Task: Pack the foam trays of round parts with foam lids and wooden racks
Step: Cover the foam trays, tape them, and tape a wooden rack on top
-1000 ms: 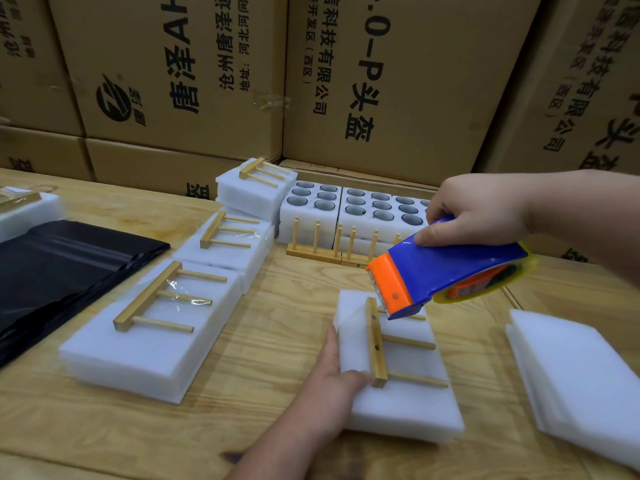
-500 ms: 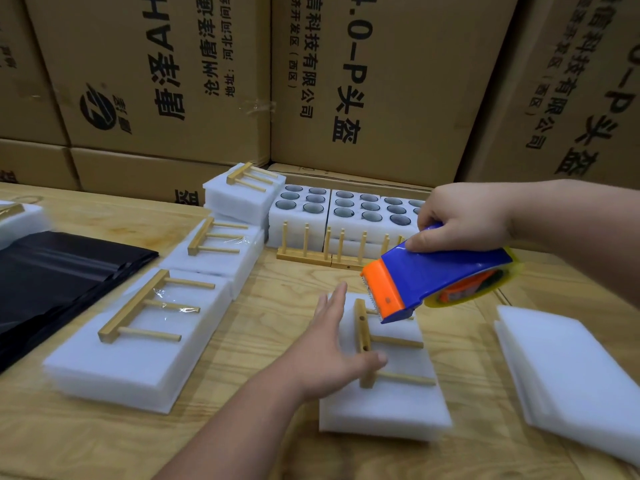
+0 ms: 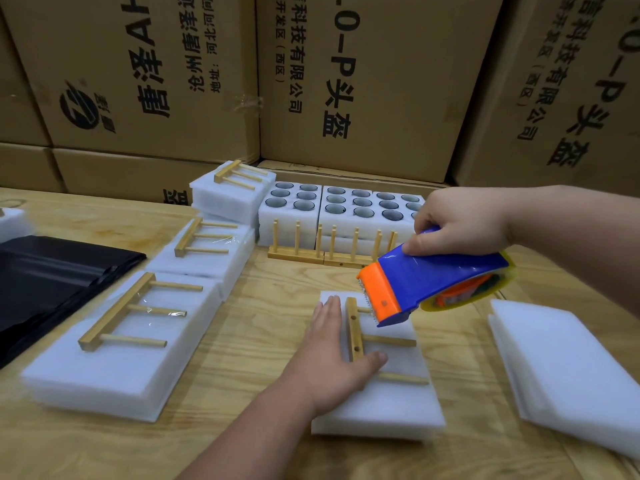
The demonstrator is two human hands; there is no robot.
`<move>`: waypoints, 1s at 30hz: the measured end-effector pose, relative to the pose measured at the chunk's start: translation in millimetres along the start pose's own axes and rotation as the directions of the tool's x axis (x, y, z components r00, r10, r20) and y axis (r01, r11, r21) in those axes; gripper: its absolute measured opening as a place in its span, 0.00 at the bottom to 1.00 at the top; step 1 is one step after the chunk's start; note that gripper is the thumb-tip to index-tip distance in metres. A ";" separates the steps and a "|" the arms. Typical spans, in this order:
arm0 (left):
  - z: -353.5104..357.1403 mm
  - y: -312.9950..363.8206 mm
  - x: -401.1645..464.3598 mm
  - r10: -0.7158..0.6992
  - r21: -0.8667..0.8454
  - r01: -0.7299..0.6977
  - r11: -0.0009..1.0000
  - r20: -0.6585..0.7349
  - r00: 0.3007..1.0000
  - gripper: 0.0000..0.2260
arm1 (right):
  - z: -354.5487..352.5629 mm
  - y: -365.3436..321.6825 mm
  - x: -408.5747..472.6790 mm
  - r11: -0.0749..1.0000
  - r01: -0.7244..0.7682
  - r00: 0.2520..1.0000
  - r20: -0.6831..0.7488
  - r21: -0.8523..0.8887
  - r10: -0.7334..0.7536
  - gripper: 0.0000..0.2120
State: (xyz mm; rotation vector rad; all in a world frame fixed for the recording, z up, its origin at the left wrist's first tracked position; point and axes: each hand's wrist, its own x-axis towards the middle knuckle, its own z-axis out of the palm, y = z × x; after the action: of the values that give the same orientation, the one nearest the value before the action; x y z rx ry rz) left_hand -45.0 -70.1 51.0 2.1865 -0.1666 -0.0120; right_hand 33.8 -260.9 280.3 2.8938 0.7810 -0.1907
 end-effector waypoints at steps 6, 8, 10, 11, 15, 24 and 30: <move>-2.1 7.3 -1.6 -0.019 0.016 0.019 1.000 -0.033 0.999 0.54 | 2.5 3.6 -0.6 1.000 -0.003 1.000 -0.005 0.021 0.003 0.27; -5.7 15.1 1.4 0.031 0.061 -0.027 0.998 -0.063 0.998 0.47 | 2.9 4.8 -0.8 0.998 -0.020 1.000 0.000 0.055 0.020 0.25; -7.4 26.8 5.3 0.054 0.087 -0.048 0.995 -0.072 0.996 0.46 | 5.7 7.7 -1.3 0.997 -0.021 1.000 0.005 0.075 0.020 0.24; -6.5 32.7 6.8 0.058 0.092 -0.052 0.994 -0.060 0.997 0.49 | 9.0 10.5 -1.9 0.996 -0.019 1.000 0.010 0.089 0.018 0.24; 7.4 42.4 10.5 0.093 0.176 -0.091 0.980 0.000 0.996 0.52 | 34.3 29.5 -5.1 0.988 -0.039 0.999 0.015 0.147 0.037 0.23; 19.9 37.4 14.7 0.043 0.438 -0.065 0.897 0.059 0.997 0.56 | 103.6 60.5 -9.4 0.954 -0.050 0.997 0.073 0.297 0.029 0.26; 22.5 37.3 15.4 0.054 0.496 -0.072 0.866 0.051 0.997 0.55 | 137.0 71.9 -23.0 0.860 -0.057 0.996 -0.029 0.507 0.083 0.10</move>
State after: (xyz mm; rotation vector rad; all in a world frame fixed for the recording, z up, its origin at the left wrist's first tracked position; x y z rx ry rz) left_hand -35.6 -111.6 69.0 2.6990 -0.2871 0.0333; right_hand 38.8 -356.3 156.6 3.4293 0.7181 -0.3684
